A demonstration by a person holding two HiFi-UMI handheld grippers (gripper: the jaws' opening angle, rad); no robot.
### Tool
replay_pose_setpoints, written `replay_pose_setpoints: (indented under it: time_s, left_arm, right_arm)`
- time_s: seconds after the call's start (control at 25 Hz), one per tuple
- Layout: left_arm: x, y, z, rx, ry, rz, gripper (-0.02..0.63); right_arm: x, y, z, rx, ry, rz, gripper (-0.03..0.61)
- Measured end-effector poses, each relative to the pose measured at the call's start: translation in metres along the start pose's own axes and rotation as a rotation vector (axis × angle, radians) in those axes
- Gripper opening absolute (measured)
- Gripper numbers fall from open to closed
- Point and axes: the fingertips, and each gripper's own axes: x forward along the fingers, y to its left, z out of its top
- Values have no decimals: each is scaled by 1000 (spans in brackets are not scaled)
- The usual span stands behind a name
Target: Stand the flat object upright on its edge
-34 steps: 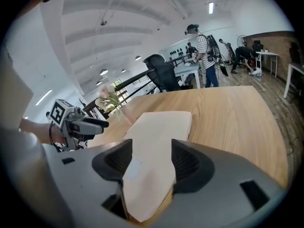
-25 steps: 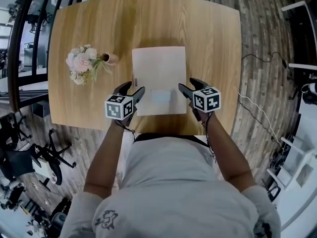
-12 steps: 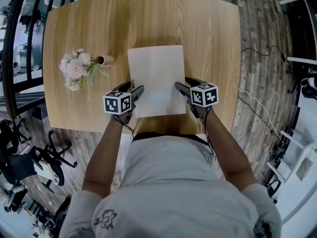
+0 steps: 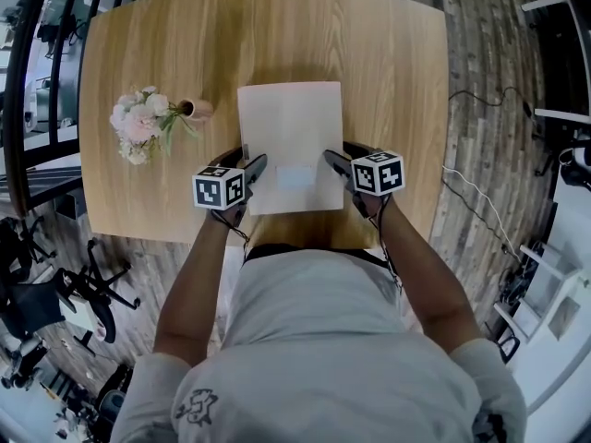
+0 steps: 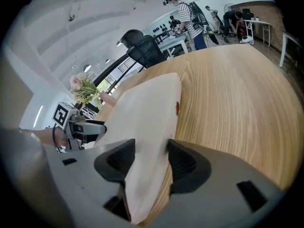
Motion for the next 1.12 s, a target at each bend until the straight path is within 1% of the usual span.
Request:
replay_pose_setpoints:
  time_s: [0.2, 0.32, 0.44, 0.64, 0.8, 0.96, 1.12]
  left_arm:
    - [-13, -8, 8, 35, -33, 11, 270]
    - [-24, -15, 16, 63, -65, 33, 270]
    - [-36, -21, 31, 96, -106, 54, 270]
    - [-58, -34, 63, 164, -211, 93, 270]
    - [-74, -45, 84, 228, -306, 127, 270]
    - [-82, -53, 97, 272, -381, 141, 270]
    - [-86, -56, 102, 309, -449, 171, 270]
  right_arm:
    - [-10, 10, 5, -37, -12, 9, 222]
    - [-19, 16, 14, -71, -42, 5, 219]
    - [-30, 25, 28, -132, -86, -3, 218]
    - [-50, 37, 55, -236, -189, -24, 212]
    - [-65, 45, 70, -292, -268, -33, 210]
    - [-78, 48, 85, -351, -343, -52, 209]
    - [-81, 50, 92, -410, -380, -77, 207]
